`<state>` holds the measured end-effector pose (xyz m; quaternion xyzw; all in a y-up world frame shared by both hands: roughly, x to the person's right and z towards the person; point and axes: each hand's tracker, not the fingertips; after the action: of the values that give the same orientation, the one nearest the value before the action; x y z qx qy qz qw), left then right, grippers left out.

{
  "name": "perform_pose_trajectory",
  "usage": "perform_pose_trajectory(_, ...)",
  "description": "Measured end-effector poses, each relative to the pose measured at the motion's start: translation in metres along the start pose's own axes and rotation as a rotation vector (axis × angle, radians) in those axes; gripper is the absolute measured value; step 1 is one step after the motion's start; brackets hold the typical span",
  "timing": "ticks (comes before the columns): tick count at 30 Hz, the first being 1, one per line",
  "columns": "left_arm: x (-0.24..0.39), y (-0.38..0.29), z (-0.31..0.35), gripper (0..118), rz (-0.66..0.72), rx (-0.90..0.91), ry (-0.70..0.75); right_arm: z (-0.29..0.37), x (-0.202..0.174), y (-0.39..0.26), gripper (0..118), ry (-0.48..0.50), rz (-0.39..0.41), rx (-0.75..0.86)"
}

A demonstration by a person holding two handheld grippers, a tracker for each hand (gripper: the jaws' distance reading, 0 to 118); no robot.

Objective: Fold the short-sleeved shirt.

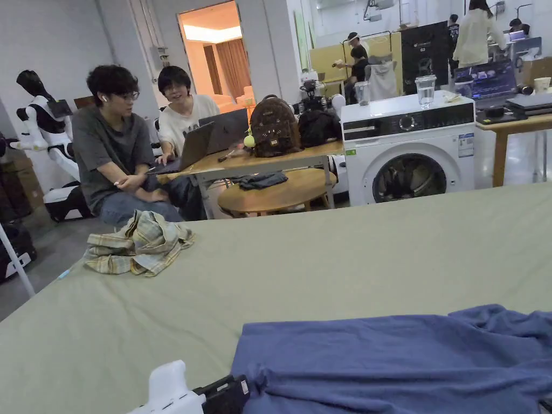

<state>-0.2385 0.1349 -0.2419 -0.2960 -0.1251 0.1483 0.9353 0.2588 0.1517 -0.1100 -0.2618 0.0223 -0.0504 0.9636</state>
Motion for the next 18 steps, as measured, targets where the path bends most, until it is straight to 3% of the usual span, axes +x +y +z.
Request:
perform_pose_trajectory(4, -0.003, -0.005, -0.051, 75, -0.063, -0.135, 0.08, 0.007, 0.014, -0.006, 0, -0.018, -0.023, -0.02)
perform_pose_trajectory(7, -0.007, -0.007, -0.091, 71, -0.037, -0.263, 0.146, 0.015, 0.028, -0.009, 0, -0.048, -0.048, -0.019)
perform_pose_trajectory(8, -0.007, -0.01, -0.099, 59, -0.029, -0.306, 0.133, 0.018, 0.032, -0.011, 0, -0.063, -0.053, -0.019)
perform_pose_trajectory(10, 0.004, -0.004, -0.094, 50, -0.122, -0.296, 0.172, 0.022, 0.044, -0.015, 0, -0.098, -0.064, -0.021)
perform_pose_trajectory(12, 0.01, -0.004, -0.092, 32, -0.228, -0.324, 0.168, 0.023, 0.057, -0.018, 0, -0.126, -0.088, -0.031)
perform_pose_trajectory(15, 0.019, -0.005, -0.092, 12, -0.232, -0.325, 0.157, 0.012, 0.08, -0.013, 0, -0.194, -0.162, -0.053)
perform_pose_trajectory(16, 0.021, -0.007, -0.094, 12, -0.243, -0.331, 0.162, 0.007, 0.087, -0.01, 14, -0.21, -0.201, -0.053)
perform_pose_trajectory(18, 0.024, -0.009, -0.103, 11, -0.279, -0.359, 0.189, -0.012, 0.101, -0.003, 73, -0.229, -0.252, -0.091)
